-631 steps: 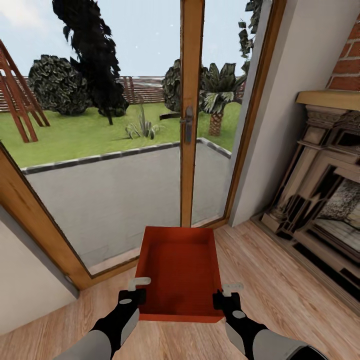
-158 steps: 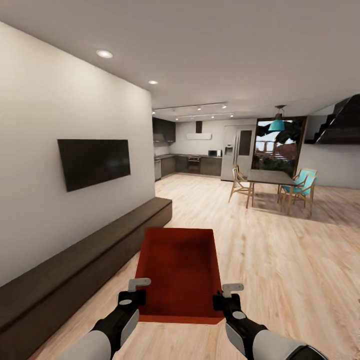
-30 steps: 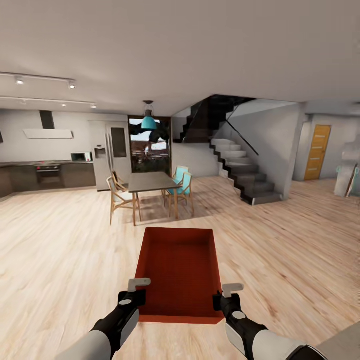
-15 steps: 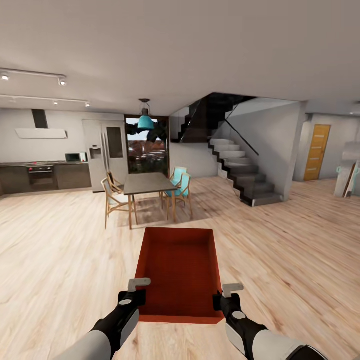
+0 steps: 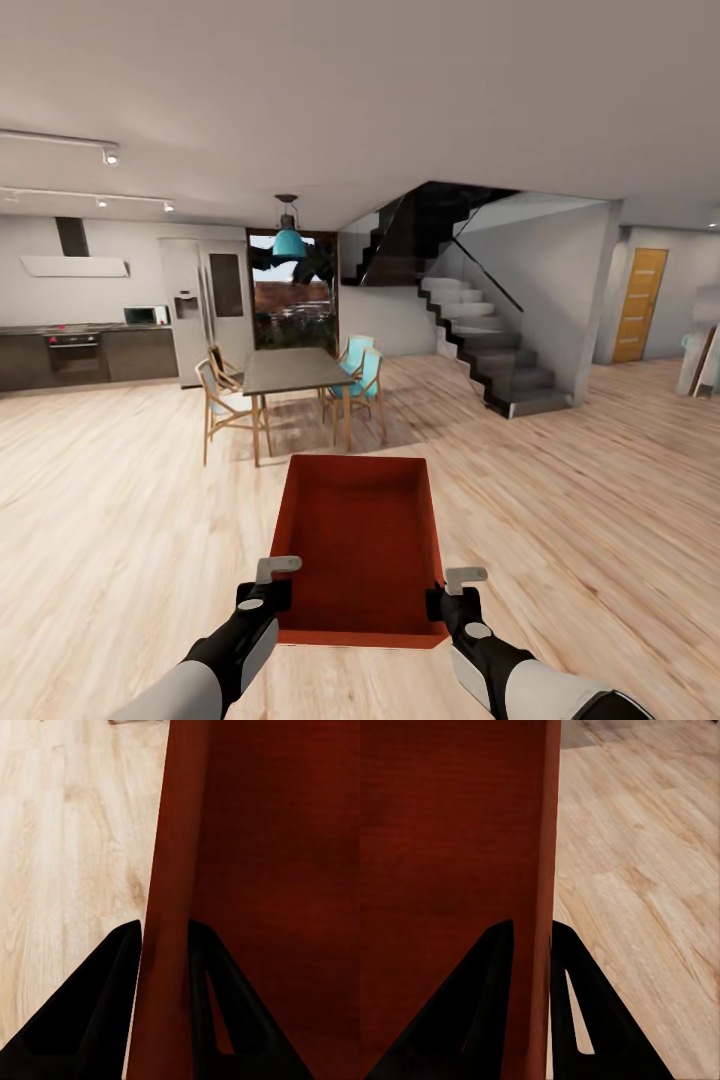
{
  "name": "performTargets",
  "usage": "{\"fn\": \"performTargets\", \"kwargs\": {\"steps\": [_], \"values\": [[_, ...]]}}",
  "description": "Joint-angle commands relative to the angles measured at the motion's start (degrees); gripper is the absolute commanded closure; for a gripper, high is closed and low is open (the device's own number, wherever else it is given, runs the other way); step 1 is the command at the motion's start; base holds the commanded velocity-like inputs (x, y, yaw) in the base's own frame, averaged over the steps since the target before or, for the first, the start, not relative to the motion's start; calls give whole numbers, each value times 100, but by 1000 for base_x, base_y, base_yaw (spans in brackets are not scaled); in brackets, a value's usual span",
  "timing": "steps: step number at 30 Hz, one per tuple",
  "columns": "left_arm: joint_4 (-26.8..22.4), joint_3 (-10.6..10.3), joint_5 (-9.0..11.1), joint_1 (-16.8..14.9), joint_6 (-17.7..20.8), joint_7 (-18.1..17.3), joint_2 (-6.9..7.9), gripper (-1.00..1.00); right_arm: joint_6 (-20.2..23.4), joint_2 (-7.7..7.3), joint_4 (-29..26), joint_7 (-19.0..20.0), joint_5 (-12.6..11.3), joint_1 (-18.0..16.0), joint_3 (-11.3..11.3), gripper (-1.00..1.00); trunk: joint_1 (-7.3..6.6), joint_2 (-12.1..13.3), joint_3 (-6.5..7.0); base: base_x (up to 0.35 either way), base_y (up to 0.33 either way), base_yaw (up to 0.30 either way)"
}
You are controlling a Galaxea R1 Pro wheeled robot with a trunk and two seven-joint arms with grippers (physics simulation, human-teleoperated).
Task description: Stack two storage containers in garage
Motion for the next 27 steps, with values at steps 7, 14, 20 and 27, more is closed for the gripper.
{"fn": "performTargets", "kwargs": {"steps": [7,14,20,27], "values": [[-195,156,-112,-6,25,51,52,100,-15,-1,9,7,-63,-1,-51,100,5,-7,-10,321,0,-46],[-195,156,-112,-6,25,51,52,100,-14,-8,9,7,-63,-1,-51,100,5,-7,-10,321,0,-264],[-195,156,-106,-6,25,49,52,100,-14,-10,9,14,-63,-1,-51,100,5,-7,-10,321,0,-286],[-195,156,-109,-6,25,52,52,100,-12,-10,9,16,-63,-1,-51,100,5,-7,-10,321,0,-288]]}}
